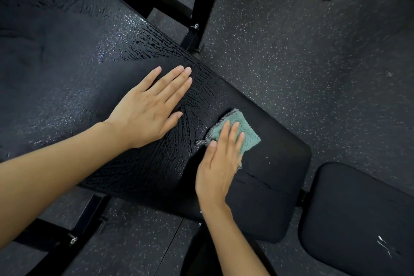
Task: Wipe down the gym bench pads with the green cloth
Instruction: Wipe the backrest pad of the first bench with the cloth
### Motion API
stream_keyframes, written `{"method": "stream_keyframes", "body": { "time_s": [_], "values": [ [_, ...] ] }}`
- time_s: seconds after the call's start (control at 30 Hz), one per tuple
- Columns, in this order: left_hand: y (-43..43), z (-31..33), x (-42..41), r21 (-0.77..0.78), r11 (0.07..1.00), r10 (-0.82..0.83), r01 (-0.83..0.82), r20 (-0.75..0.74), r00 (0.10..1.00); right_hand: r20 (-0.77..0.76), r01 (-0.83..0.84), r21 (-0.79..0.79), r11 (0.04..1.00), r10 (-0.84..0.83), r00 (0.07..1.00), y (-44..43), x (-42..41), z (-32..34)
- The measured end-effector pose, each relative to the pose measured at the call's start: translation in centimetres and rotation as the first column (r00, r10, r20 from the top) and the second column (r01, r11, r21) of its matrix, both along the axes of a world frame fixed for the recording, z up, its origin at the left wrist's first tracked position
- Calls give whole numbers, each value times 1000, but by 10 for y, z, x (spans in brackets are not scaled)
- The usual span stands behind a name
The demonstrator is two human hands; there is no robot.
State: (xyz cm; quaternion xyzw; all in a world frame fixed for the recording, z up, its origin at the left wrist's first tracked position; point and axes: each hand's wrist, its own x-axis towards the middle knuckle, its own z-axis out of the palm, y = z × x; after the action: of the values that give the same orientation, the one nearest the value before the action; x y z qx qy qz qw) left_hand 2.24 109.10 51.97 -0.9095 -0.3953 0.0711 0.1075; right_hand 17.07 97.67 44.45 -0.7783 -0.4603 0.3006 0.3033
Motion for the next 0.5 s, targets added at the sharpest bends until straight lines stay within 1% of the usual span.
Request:
{"method": "stream_keyframes", "body": {
  "time_s": [0.17,0.3,0.37,0.5],
  "values": [
    [-3,0,1,4,1000,7,-7,4,1000,52,-190,52,980,188,981,6,-23,16],
    [-5,0,0,2,1000,15,-15,-6,1000,109,-356,86,930,346,932,-1,-5,10],
    [-6,-1,0,2,1000,17,-17,-16,1000,129,-357,73,931,346,929,-8,12,0],
    [-9,-3,0,6,1000,28,-28,-6,1000,107,-236,6,972,234,966,-24,44,-20]
  ]
}}
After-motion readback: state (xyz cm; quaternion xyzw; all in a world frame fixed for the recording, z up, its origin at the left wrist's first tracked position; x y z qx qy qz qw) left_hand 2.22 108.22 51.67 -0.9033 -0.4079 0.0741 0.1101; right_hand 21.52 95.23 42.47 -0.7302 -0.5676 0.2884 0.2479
